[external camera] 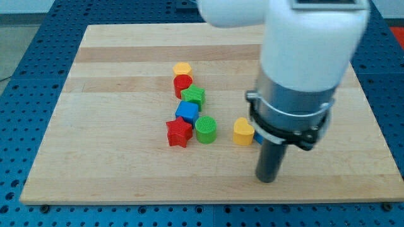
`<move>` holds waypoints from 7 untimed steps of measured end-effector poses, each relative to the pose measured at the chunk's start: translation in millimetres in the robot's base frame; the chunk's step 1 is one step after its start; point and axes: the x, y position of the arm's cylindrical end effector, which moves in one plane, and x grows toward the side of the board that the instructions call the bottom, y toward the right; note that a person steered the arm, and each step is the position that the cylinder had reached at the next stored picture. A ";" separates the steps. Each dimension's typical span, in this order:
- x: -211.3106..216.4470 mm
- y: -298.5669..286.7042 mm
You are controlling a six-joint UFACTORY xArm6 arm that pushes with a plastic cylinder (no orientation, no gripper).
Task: Place the yellow heart towards the left side of the blue triangle
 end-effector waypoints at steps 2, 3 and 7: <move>-22.8 0.3; -41.7 -4.5; -49.3 65.3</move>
